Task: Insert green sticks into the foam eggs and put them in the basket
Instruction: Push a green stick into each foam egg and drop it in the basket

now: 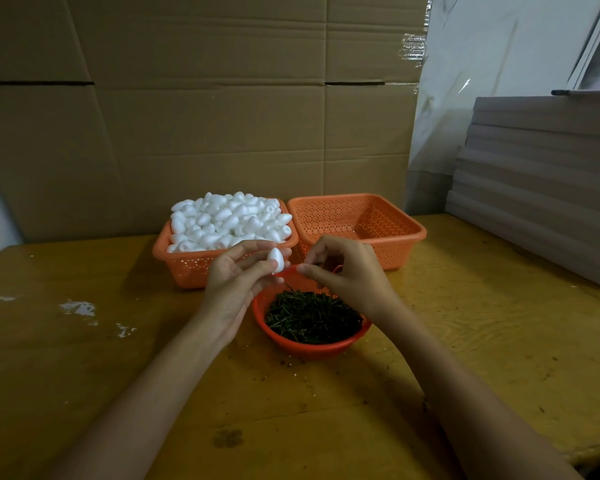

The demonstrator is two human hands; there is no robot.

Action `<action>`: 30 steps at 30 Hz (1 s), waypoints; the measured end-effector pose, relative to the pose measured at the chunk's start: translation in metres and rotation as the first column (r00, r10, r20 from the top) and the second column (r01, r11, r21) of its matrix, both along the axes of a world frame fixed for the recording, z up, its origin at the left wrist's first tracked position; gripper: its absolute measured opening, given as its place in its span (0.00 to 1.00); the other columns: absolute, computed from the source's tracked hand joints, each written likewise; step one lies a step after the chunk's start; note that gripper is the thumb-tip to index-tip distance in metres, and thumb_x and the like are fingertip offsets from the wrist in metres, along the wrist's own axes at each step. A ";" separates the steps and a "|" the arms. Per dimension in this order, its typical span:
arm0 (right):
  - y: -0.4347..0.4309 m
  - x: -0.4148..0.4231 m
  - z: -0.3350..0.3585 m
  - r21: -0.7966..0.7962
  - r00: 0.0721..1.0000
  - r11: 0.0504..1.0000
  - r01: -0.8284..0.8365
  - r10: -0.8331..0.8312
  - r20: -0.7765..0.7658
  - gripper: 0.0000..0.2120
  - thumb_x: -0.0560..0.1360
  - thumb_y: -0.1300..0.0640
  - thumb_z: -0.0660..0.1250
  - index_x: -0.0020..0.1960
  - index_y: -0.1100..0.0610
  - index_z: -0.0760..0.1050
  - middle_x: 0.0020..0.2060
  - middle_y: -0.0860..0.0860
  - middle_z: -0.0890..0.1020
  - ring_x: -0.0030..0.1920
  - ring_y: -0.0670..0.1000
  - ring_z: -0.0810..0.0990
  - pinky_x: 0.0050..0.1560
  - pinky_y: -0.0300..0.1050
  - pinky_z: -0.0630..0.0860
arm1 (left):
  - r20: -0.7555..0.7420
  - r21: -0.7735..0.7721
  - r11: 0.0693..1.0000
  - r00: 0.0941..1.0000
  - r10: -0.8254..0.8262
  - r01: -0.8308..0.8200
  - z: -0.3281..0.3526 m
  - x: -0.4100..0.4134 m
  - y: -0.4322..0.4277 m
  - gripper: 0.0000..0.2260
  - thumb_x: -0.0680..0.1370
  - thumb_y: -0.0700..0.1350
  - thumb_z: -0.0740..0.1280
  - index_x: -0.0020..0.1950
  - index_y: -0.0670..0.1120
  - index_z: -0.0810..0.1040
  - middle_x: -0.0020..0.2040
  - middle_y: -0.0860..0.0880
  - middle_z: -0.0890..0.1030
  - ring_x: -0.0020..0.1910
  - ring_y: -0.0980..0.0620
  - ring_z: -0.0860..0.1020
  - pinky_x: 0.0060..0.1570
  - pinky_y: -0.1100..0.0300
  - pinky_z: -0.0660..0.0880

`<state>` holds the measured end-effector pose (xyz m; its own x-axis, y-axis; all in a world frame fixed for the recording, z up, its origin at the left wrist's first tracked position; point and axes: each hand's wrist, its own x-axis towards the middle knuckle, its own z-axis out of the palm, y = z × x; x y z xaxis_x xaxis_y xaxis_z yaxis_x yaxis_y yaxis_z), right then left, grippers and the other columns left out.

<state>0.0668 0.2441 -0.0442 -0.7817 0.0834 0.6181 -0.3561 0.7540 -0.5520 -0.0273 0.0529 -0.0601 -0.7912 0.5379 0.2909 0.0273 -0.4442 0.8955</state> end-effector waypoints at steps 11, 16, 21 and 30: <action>0.000 0.000 0.000 -0.007 1.000 1.000 0.006 -0.006 0.012 0.08 0.75 0.53 0.78 0.47 0.55 0.82 0.39 0.47 0.84 0.42 0.48 0.83 0.45 0.58 0.81 | -0.032 -0.005 1.000 0.999 -0.016 0.016 0.000 -0.001 0.000 0.12 0.70 0.40 0.77 0.54 0.47 0.88 0.59 0.39 0.87 0.63 0.44 0.85 0.55 0.60 0.83; 0.000 0.000 0.000 -0.004 1.000 1.000 -0.006 0.006 0.003 0.07 0.76 0.54 0.78 0.47 0.56 0.82 0.39 0.47 0.84 0.41 0.48 0.83 0.44 0.57 0.81 | -0.047 0.006 1.000 0.998 -0.030 0.031 0.000 0.000 0.001 0.12 0.71 0.39 0.78 0.53 0.48 0.90 0.59 0.39 0.87 0.63 0.44 0.85 0.53 0.60 0.83; 0.000 -0.001 0.000 -0.010 1.000 1.000 -0.007 0.007 0.001 0.07 0.76 0.54 0.78 0.46 0.56 0.82 0.38 0.47 0.84 0.40 0.48 0.83 0.43 0.57 0.81 | -0.017 0.043 0.998 0.999 -0.047 0.048 -0.001 -0.002 0.001 0.12 0.74 0.36 0.76 0.54 0.48 0.89 0.60 0.37 0.86 0.64 0.42 0.85 0.51 0.59 0.84; 0.001 -0.001 -0.001 -0.012 1.000 1.000 -0.008 0.008 -0.005 0.07 0.76 0.53 0.78 0.46 0.55 0.82 0.39 0.47 0.84 0.41 0.48 0.83 0.45 0.57 0.81 | -0.027 0.037 0.998 0.999 -0.041 0.042 0.001 0.000 0.001 0.12 0.71 0.39 0.78 0.54 0.48 0.89 0.60 0.38 0.86 0.63 0.42 0.85 0.50 0.59 0.83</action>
<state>0.0659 0.2450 -0.0448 -0.7792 0.0847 0.6210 -0.3650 0.7441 -0.5595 -0.0270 0.0540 -0.0588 -0.7602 0.5584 0.3321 0.0315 -0.4789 0.8773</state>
